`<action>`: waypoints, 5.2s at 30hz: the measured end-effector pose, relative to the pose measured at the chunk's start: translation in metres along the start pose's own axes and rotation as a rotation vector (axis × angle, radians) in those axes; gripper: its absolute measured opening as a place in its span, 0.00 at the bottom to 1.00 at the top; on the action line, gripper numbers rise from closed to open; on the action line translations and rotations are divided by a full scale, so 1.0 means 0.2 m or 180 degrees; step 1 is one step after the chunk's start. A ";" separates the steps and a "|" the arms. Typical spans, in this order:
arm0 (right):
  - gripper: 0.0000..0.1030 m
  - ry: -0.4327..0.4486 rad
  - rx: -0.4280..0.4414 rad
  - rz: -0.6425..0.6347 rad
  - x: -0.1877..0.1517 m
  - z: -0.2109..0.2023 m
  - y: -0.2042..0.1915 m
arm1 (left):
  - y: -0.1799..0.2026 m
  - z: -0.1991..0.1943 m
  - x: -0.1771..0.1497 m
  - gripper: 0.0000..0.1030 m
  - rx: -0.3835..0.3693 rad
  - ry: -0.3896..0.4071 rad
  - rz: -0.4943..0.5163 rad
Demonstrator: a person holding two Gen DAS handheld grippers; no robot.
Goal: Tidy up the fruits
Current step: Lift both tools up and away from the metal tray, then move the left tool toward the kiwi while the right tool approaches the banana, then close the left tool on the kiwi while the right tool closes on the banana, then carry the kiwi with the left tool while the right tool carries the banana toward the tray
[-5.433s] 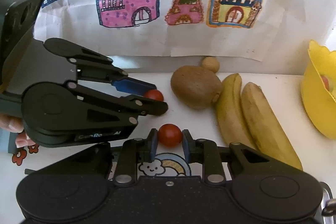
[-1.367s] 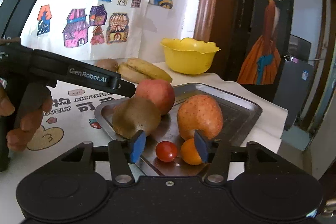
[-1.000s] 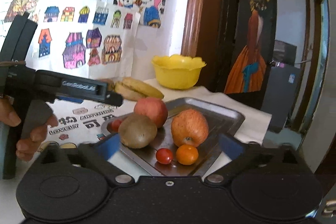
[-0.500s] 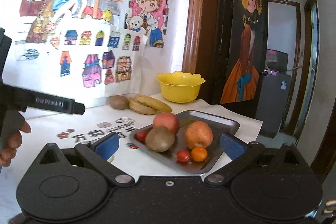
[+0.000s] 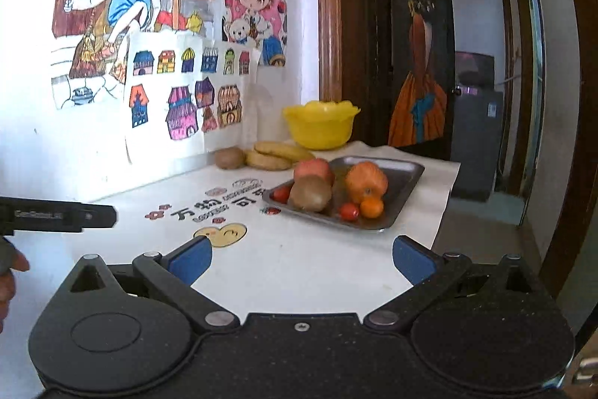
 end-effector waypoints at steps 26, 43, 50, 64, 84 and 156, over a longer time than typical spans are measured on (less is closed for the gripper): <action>0.99 -0.0638 0.0846 -0.0123 0.08 0.94 0.12 | 0.08 0.98 0.36 0.99 0.0070 -0.0194 0.0211; 0.99 -0.1501 0.0910 0.0195 0.40 1.16 0.19 | 0.19 1.35 0.60 0.99 0.0292 -0.0970 0.0569; 0.99 -0.1392 0.0951 -0.0214 0.60 1.37 0.20 | 0.23 1.55 0.69 0.99 0.0149 -0.0829 0.1058; 0.98 -0.1333 0.1475 -0.0929 0.68 1.92 0.11 | 0.25 1.87 0.69 0.99 -0.0005 -0.0857 0.1454; 0.76 -0.1601 0.2073 -0.0601 0.72 2.49 -0.19 | 0.23 2.03 0.65 0.84 0.0000 -0.1078 0.1534; 0.38 -0.1126 0.1414 0.0683 0.42 1.71 -0.37 | -0.08 1.53 0.51 0.65 0.0151 -0.1462 0.0562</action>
Point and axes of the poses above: each gripper's, at about its wrist camera, not at the fingertips, and z roughly the way its jaws point, y to its right, x to its top, the point moved 9 cm from there along z, roughly the way its jaws point, and after that the axes turned 8 degrees about -z, right-handed, at the moved point
